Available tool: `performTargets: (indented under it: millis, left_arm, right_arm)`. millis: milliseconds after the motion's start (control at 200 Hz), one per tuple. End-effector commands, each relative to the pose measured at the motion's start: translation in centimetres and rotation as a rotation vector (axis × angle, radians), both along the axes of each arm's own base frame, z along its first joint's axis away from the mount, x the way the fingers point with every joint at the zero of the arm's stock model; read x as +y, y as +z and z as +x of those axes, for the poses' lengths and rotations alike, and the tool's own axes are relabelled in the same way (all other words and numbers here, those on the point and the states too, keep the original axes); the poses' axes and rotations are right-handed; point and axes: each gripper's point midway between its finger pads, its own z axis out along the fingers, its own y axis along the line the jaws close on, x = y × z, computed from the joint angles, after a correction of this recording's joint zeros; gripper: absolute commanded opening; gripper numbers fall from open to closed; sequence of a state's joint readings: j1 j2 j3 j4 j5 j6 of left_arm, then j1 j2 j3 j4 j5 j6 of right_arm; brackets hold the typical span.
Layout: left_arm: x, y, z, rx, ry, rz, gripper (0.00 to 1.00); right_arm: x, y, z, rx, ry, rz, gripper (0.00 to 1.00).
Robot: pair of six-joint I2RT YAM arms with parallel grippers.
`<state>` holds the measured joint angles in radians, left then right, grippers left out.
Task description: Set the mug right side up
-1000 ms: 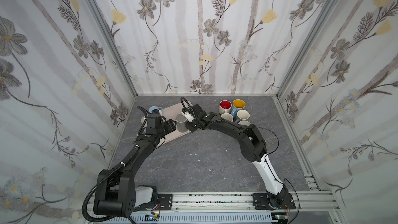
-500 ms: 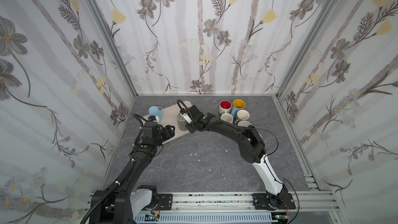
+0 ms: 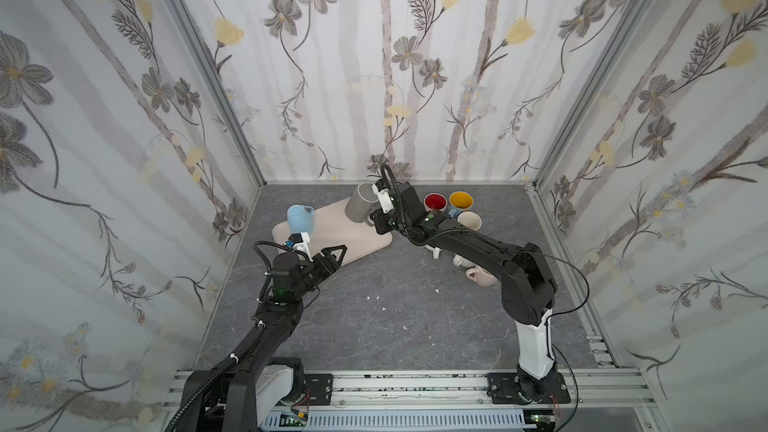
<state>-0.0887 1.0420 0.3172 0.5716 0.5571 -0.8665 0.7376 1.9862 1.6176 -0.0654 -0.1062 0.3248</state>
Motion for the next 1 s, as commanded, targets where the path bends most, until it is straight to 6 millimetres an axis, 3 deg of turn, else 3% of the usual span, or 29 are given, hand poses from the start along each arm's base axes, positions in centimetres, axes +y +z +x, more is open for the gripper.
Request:
performTargets:
  millis: [0, 195, 345, 994]
  left_arm:
    - [-1.5, 5.1, -0.2, -0.173, -0.055, -0.144, 0.69]
    - [-4.1, 8.8, -0.6, -0.300, -0.121, -0.260, 0.70]
    - [-4.5, 10.3, -0.4, -0.340, -0.132, -0.374, 0.69]
    - [-5.2, 10.5, 3.5, -0.295, -0.127, -0.504, 0.58]
  right_arm:
    - [1.3, 6.5, -0.6, -0.020, 0.052, 0.368, 0.00]
    - [0.8, 8.7, -2.4, 0.064, 0.109, 0.565, 0.00]
    - [0.6, 10.2, -4.0, 0.127, 0.163, 0.722, 0.00]
    - [0.8, 11.2, -7.3, 0.241, 0.284, 0.892, 0.00]
